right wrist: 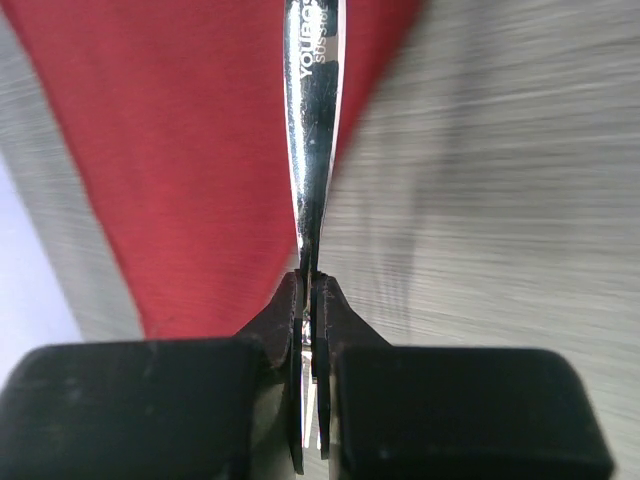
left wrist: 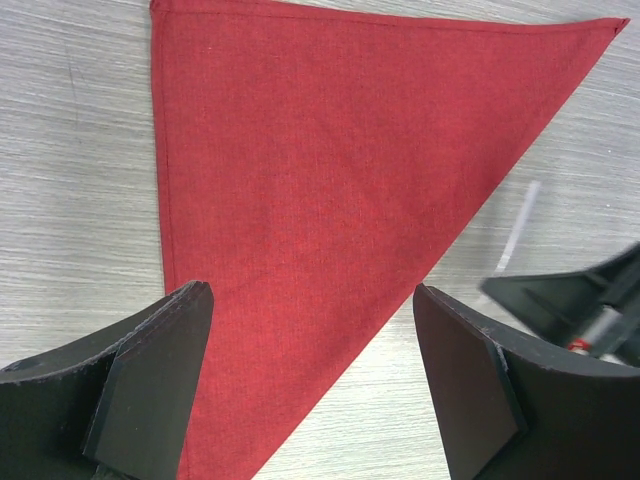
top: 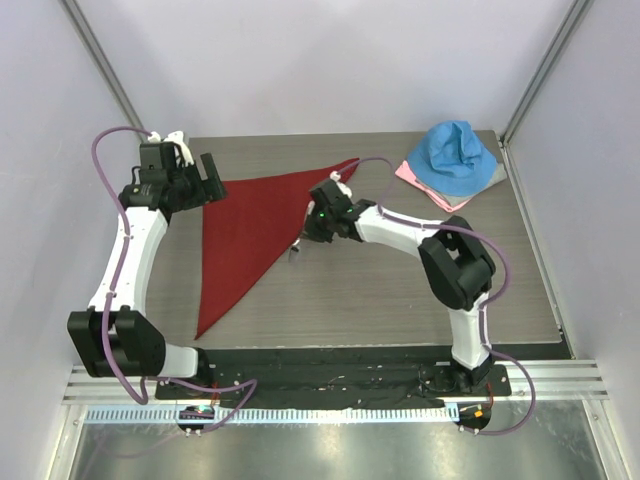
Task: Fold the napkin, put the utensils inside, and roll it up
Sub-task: Place the utensil onto the napkin
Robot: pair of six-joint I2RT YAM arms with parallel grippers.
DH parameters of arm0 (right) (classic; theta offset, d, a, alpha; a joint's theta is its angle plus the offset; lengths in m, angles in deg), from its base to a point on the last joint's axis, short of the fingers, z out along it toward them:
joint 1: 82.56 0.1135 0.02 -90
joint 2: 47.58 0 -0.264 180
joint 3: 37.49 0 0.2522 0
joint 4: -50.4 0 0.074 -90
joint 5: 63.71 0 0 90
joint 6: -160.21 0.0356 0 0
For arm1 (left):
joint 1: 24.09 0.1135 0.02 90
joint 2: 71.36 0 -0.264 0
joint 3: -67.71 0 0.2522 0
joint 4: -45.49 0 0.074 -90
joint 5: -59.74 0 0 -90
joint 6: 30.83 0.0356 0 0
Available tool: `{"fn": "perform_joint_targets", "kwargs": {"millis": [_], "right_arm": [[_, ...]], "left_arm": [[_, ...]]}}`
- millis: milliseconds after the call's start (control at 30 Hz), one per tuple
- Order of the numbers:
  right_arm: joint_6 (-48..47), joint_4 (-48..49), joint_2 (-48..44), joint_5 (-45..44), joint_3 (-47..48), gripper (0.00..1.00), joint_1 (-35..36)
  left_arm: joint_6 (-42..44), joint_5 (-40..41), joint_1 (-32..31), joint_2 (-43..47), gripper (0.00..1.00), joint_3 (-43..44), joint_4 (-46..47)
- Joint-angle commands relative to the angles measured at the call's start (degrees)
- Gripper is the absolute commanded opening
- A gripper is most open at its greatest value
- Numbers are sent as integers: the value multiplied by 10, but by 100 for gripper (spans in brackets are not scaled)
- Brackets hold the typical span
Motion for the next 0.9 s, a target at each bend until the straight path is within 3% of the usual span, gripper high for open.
{"fn": "perform_joint_targets", "kwargs": {"millis": [0,467,867], "right_arm": [[63,41,21,-30,69,1,32],[170,47,92,-99,123,1,55],[201,53,154,-104,179,1,56]], "left_arm": [[3,-2,-2,27,86,11,16],[-6,-22,-2,43,87,13,16],[-9,-29,-2,39,87,16,14]]}}
